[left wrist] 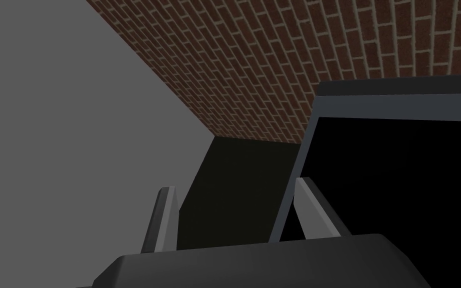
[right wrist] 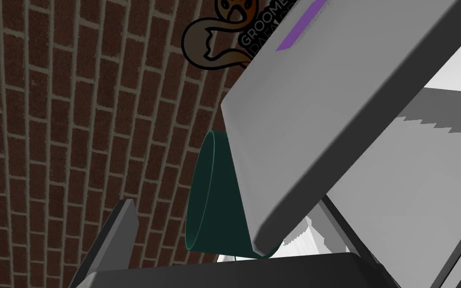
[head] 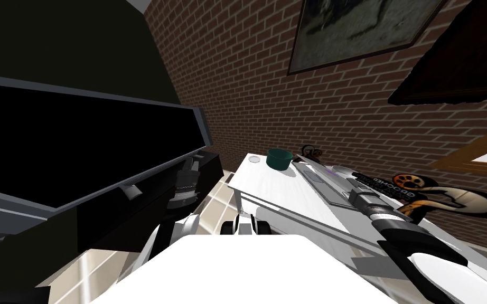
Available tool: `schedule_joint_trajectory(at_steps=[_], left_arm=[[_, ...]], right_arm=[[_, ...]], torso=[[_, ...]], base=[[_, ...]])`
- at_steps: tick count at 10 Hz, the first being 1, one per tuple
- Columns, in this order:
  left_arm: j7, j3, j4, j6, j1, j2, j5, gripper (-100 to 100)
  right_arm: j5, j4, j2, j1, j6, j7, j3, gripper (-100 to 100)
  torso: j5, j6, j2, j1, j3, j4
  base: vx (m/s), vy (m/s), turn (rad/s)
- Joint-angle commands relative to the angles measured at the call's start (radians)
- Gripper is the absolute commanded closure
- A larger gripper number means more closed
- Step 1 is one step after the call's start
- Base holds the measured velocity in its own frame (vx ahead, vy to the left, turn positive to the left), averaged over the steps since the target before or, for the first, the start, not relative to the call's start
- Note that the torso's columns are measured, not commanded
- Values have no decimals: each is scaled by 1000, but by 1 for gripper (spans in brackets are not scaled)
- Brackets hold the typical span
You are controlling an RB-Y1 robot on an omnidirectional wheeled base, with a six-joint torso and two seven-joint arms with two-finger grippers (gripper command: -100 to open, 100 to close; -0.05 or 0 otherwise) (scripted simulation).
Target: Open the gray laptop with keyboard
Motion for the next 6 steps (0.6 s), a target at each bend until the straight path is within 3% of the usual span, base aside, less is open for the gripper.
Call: schedule_joint_trajectory(at_steps=[1,6], left_arm=[[0,0,0,0,0,0,0,0],[0,0,0,0,0,0,0,0]], right_arm=[[-1,-2,-1,2,-2,-1,-2,0],[-1,-2,0,3,-3,-1,0,0]], torso=[[-1,0,0,-2,0,0],[-2,0,-1,-3,0,-1]], base=[[0,0,0],[0,0,0]])
